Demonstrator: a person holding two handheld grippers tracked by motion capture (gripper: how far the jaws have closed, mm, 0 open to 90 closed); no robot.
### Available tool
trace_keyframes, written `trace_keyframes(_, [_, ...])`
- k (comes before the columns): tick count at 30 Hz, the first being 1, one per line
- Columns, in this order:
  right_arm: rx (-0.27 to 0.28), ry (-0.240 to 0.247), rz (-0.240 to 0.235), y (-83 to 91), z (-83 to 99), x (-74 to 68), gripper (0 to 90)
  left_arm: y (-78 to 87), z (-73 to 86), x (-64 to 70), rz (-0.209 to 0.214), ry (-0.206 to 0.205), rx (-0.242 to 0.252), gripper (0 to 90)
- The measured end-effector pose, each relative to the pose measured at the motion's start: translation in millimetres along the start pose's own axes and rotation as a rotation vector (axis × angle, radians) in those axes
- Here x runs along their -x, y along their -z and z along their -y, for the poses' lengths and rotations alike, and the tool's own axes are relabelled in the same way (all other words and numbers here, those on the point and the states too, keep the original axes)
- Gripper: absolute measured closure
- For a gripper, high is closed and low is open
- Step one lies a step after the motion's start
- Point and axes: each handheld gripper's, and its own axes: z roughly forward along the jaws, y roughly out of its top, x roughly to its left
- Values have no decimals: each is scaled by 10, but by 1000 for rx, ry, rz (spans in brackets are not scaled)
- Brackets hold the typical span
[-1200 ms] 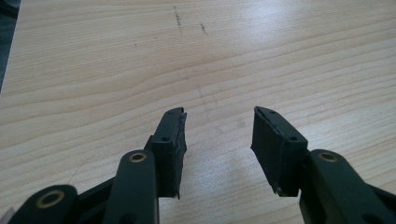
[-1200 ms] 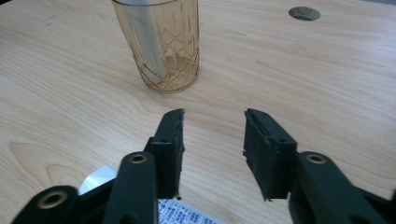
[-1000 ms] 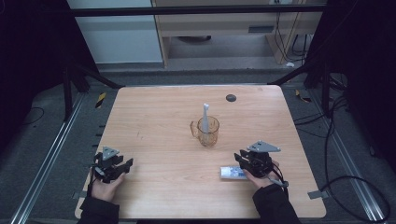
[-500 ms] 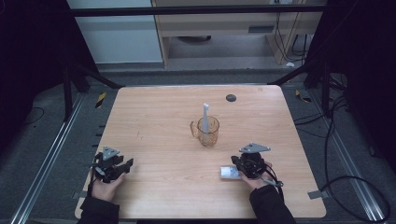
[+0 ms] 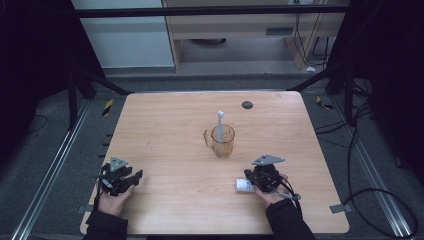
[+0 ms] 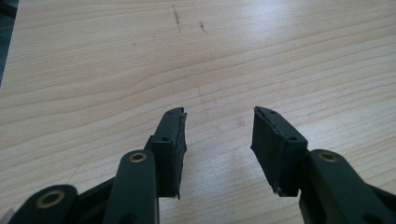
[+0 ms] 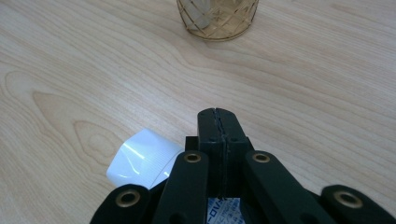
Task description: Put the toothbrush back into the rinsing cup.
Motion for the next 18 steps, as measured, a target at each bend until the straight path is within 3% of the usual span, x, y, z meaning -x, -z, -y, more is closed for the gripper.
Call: trace_keyframes(18, [-27,22,-31,58,51,-65,900,16,1,-1,-1,1,4,534])
